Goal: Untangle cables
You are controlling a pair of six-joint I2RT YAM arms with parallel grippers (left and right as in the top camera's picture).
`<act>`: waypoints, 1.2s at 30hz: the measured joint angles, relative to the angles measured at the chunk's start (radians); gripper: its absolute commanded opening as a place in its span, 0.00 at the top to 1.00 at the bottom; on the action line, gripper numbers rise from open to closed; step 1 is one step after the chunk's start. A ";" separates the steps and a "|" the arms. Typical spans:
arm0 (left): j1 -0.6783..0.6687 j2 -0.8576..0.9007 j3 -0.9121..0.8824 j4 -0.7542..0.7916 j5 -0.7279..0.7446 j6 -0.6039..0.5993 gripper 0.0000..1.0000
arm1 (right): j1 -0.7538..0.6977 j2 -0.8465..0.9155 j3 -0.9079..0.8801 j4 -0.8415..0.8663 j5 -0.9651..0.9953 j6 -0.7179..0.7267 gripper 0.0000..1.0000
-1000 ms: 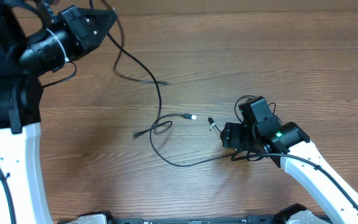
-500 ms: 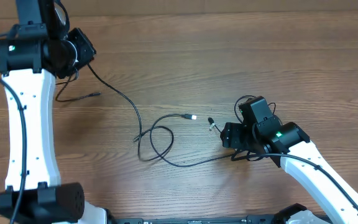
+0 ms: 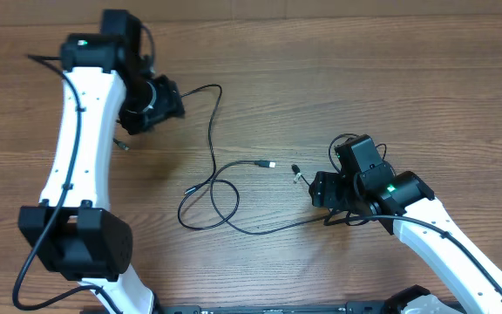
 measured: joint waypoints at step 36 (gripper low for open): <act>-0.426 -0.364 -0.583 0.084 -0.402 -0.132 0.37 | 0.000 0.000 0.000 -0.004 0.001 -0.001 0.27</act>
